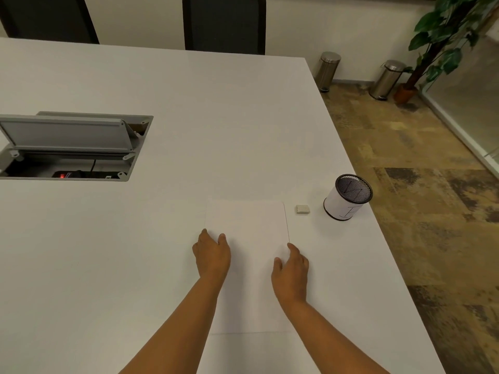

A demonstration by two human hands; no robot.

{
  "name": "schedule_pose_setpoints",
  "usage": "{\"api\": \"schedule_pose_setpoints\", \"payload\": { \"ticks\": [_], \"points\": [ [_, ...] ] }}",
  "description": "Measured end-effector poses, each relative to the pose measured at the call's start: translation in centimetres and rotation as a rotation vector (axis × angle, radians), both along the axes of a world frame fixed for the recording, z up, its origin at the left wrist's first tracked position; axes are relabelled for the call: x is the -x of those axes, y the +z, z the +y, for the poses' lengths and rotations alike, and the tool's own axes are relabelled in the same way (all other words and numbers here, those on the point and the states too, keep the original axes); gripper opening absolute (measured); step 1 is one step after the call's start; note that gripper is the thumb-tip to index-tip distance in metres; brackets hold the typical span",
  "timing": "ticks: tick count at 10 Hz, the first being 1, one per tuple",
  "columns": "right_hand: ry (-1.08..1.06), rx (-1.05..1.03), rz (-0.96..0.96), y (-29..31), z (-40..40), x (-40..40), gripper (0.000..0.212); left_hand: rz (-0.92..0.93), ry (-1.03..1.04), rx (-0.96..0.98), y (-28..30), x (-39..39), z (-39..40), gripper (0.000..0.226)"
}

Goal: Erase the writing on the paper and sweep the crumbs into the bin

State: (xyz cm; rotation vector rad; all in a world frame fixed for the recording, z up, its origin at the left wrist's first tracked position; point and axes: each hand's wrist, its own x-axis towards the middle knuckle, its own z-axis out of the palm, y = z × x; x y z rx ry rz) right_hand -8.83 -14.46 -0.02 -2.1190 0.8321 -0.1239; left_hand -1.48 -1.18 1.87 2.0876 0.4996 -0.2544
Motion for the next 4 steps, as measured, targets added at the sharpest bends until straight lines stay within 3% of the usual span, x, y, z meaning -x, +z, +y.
{"api": "schedule_pose_setpoints", "payload": {
  "ticks": [2, 4],
  "points": [
    [0.078, -0.056, 0.028, 0.9, -1.1, 0.2, 0.053, 0.014, -0.012, 0.096, 0.5, 0.5, 1.1, 0.057],
    [0.022, -0.180, 0.044, 2.5, -3.4, 0.7, 0.054, 0.098, 0.091, 0.198, 1.9, 1.3, 3.3, 0.056]
  ]
}}
